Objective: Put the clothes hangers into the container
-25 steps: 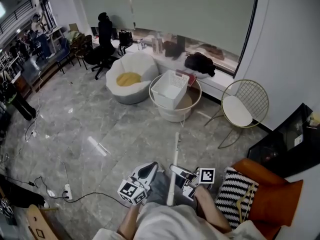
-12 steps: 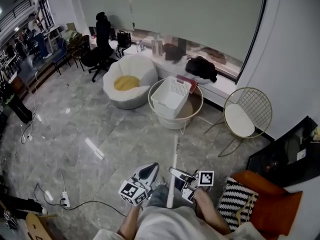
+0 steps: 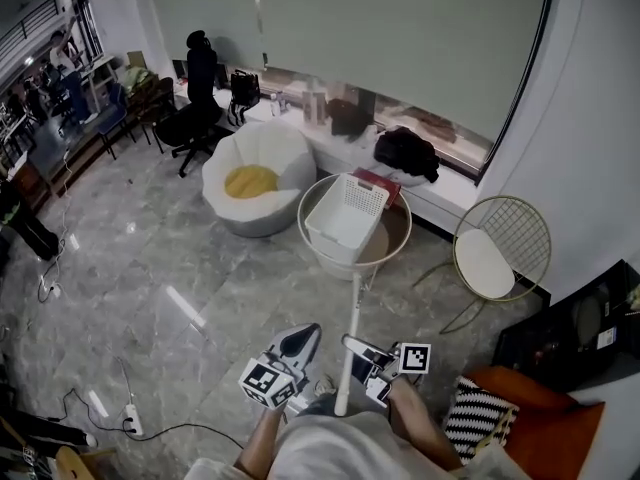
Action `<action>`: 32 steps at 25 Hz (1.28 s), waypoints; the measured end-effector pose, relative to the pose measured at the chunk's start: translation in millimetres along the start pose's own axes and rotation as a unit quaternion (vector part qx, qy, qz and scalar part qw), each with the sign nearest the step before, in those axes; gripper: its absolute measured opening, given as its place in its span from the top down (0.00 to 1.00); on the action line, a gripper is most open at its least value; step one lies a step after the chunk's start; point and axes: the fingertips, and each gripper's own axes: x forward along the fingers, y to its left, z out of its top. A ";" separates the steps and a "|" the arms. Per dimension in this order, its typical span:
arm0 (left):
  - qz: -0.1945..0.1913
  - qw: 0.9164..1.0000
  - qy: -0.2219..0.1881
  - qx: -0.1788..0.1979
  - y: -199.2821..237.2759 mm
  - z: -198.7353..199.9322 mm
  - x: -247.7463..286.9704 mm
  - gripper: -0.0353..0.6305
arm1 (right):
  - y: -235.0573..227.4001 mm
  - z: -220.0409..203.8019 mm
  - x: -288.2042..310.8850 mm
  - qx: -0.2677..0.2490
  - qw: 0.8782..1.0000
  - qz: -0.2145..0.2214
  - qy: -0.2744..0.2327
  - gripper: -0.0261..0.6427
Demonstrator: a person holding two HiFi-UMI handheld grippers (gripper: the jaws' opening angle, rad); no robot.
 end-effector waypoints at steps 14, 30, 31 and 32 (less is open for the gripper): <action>-0.018 1.000 -0.007 0.002 96.4 23.0 42.4 0.90 | -23.8 76.1 78.8 -0.023 1.000 -0.003 -0.016 0.74; -0.038 0.999 0.012 -0.017 120.1 9.1 48.8 0.90 | -38.5 89.5 97.7 -0.018 0.999 -0.013 -0.034 0.74; -0.038 0.999 0.012 -0.018 120.8 8.0 49.2 0.90 | -38.9 89.9 97.5 -0.019 0.999 -0.013 -0.033 0.74; -0.037 0.999 0.013 -0.020 121.1 7.4 49.8 0.90 | -39.3 90.2 97.2 -0.018 0.999 -0.015 -0.033 0.74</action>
